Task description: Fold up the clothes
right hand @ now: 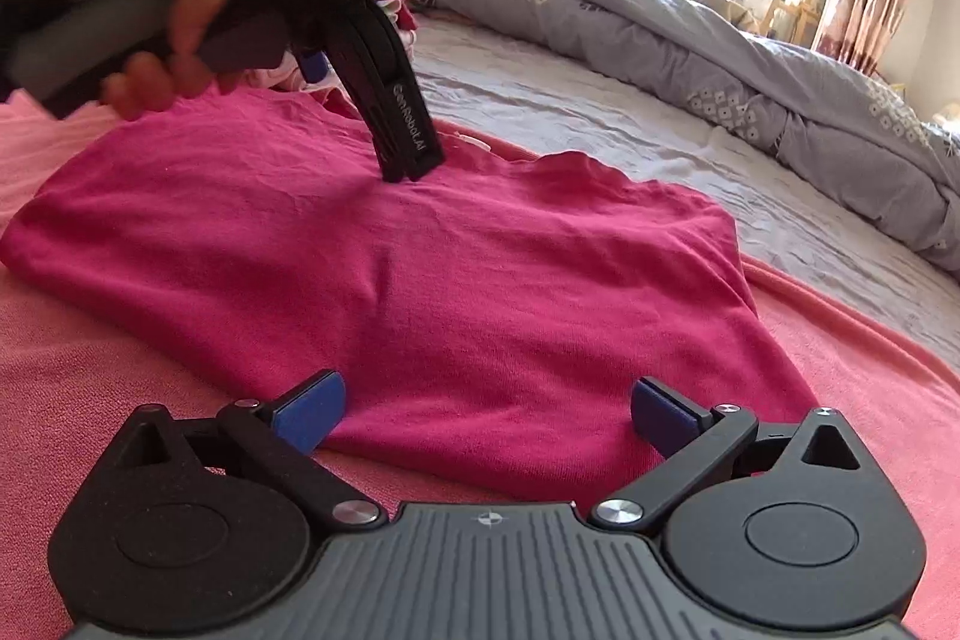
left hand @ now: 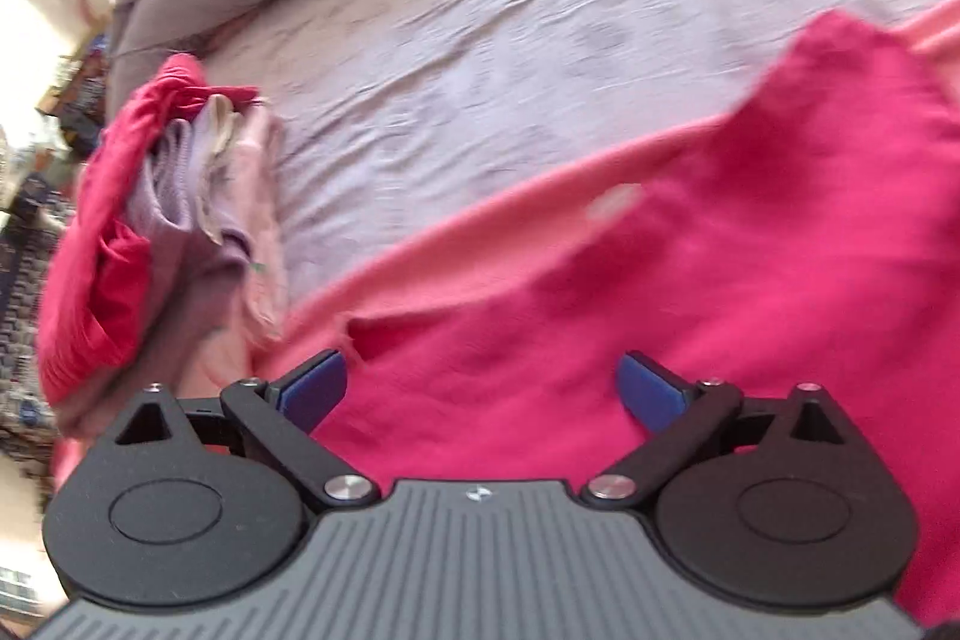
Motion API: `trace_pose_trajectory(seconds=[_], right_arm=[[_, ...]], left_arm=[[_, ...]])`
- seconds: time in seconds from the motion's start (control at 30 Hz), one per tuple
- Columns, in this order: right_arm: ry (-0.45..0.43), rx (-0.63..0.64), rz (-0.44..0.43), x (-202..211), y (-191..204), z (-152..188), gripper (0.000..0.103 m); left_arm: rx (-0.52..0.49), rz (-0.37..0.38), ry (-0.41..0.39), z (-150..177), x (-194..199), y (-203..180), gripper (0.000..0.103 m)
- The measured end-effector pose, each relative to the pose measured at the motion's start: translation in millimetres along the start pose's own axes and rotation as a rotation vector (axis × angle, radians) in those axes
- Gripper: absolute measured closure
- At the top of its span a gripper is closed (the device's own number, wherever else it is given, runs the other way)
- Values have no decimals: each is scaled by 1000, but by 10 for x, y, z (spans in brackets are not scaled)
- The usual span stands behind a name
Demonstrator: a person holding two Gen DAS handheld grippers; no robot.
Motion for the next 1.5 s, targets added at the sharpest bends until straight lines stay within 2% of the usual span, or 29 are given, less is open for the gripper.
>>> trace_pose_trajectory(seconds=[0.03,0.1,0.23,0.33,0.37,0.47,0.53,0.67,0.7,0.77,0.8,0.83,0.9,0.93,1.03,1.1,1.2,1.4,1.5], right_arm=[[0,-3,-2,-1,-1,3,0],[1,-9,-7,-4,-4,8,0],[16,-21,-22,-4,-17,-6,0],[57,-43,-42,47,-78,-48,3],[61,-88,-51,118,-144,-53,5],[78,-282,-68,356,-416,3,5],[130,-457,-61,450,-661,181,5],[217,-859,-64,466,-1124,674,9],[213,-939,-75,430,-1213,755,13],[184,-1048,-131,331,-1316,815,14],[161,-1076,-158,269,-1349,795,18],[147,-1031,-139,252,-1384,718,23],[119,-941,-103,218,-1452,559,23],[84,-859,-117,217,-1449,427,23],[69,-651,-219,74,-1353,194,23],[99,-592,-277,-84,-1324,179,23],[157,-510,-389,-98,-1194,243,25],[155,-170,-548,258,-894,183,26],[134,-98,-587,219,-931,91,26]], left_arm=[[6,-15,4,-57,-91,42,4],[42,10,9,-181,-189,55,3],[-20,-30,-42,-408,-310,-37,0],[-36,-75,-61,-554,-349,-32,5],[-32,-86,-65,-587,-338,-14,6],[-4,-68,-113,-567,-86,39,6],[10,-35,-132,-458,129,49,7],[15,128,-87,27,598,-116,7],[11,168,-74,158,711,-174,7],[-38,219,-43,429,842,-334,7],[-56,221,-22,542,849,-388,7],[-74,222,-1,655,856,-442,7],[-103,209,29,834,848,-510,7],[-108,196,38,878,827,-506,7],[-64,193,76,963,739,-428,5],[-18,202,95,968,705,-345,4],[11,197,101,942,716,-275,4],[23,177,113,957,682,-270,4],[29,167,120,965,666,-267,3]])
Point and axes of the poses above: each gripper's, at about its wrist camera, not at the fingertips, and x roughly against the way its jaws point, y to its left, z to its underside, the point moved 10 cm from there along -x, roughly the way its jaws point, and after that the axes turned 12 degrees about x, right-handed, at the moved point
